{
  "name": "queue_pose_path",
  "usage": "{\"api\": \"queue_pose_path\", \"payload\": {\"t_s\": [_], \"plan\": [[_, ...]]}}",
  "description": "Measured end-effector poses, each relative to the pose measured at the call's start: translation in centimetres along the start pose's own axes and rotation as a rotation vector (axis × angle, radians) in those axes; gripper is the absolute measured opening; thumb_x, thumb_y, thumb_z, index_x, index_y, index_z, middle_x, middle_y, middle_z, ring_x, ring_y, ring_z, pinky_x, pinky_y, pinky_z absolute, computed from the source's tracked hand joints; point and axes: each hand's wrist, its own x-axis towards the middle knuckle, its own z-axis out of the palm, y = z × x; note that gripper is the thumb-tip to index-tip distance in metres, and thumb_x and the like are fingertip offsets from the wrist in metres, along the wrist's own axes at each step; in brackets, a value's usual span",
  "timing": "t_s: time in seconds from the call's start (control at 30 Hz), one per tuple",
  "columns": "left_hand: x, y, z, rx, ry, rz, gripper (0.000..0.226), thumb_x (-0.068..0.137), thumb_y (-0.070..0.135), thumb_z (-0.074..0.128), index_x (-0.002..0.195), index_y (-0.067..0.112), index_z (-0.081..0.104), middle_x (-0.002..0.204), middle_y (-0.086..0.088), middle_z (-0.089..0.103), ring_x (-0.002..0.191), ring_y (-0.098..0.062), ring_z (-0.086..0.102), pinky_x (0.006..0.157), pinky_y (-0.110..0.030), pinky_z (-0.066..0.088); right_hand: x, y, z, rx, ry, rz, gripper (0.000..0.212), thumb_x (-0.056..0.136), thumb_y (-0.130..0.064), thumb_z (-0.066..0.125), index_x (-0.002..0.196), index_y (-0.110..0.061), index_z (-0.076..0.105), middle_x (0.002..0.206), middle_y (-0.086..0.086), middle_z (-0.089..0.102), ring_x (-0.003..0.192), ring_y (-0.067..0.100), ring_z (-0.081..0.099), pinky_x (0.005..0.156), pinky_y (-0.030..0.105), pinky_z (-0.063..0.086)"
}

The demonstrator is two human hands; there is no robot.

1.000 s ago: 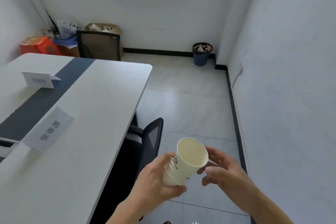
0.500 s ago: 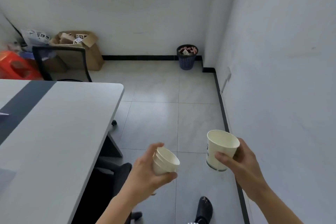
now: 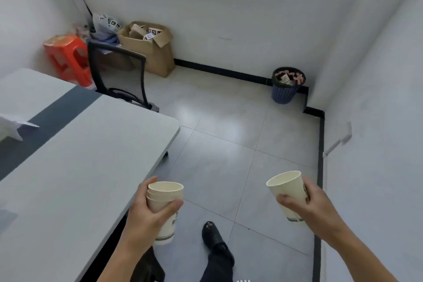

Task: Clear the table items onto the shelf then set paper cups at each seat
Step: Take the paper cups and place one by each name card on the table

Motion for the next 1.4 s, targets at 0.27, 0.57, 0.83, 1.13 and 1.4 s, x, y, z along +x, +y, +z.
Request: {"api": "queue_pose_path", "payload": {"t_s": [0.27, 0.57, 0.83, 1.13, 1.4], "plan": [[15.5, 4.3, -0.8, -0.121, 0.173, -0.007, 0.084, 0.056, 0.036, 0.085, 0.13, 0.027, 0.047, 0.117, 0.002, 0.061, 0.101, -0.01, 0.061, 0.076, -0.025, 0.048, 16.3, -9.0, 2.6, -0.124, -0.183, -0.043, 0.059, 0.047, -0.052, 0.075, 0.097, -0.024, 0.063, 0.082, 0.007, 0.063, 0.059, 0.004, 0.058, 0.051, 0.022, 0.052], [24.2, 7.2, -6.2, -0.123, 0.37, -0.046, 0.079, 0.061, 0.03, 0.09, 0.129, 0.029, 0.048, 0.114, 0.007, 0.061, 0.097, -0.009, 0.063, 0.076, -0.024, 0.049, 30.8, -16.5, 10.2, -0.21, -0.42, -0.141, 0.046, 0.057, -0.041, 0.08, 0.098, -0.026, 0.063, 0.076, -0.001, 0.063, 0.059, 0.004, 0.059, 0.051, 0.023, 0.052], [26.0, 5.7, -10.0, -0.217, 0.817, -0.286, 0.089, 0.048, 0.041, 0.086, 0.127, 0.027, 0.049, 0.11, 0.001, 0.063, 0.084, -0.007, 0.066, 0.069, -0.025, 0.048, 44.5, -21.5, 19.7, -0.34, -0.776, -0.219, 0.045, 0.06, -0.039, 0.077, 0.1, -0.031, 0.06, 0.085, 0.004, 0.065, 0.059, 0.002, 0.06, 0.048, 0.017, 0.05], [26.2, 6.5, -10.4, -0.232, 1.133, -0.45, 0.094, 0.043, 0.058, 0.079, 0.129, 0.038, 0.046, 0.115, 0.011, 0.061, 0.103, -0.013, 0.063, 0.086, -0.034, 0.053, 51.9, -27.1, 34.8, -0.513, -1.22, -0.366, 0.036, 0.07, -0.046, 0.08, 0.094, -0.029, 0.06, 0.077, 0.0, 0.064, 0.057, 0.009, 0.06, 0.049, 0.025, 0.052], [20.9, 2.3, -12.7, -0.361, 1.315, -0.591, 0.086, 0.048, 0.052, 0.082, 0.127, 0.039, 0.048, 0.115, 0.01, 0.063, 0.103, -0.01, 0.064, 0.084, -0.029, 0.051, 46.1, -27.8, 49.2, -0.671, -1.354, -0.558, 0.054, 0.061, -0.074, 0.061, 0.084, -0.026, 0.057, 0.076, -0.001, 0.067, 0.072, 0.022, 0.066, 0.065, 0.044, 0.056]]}}
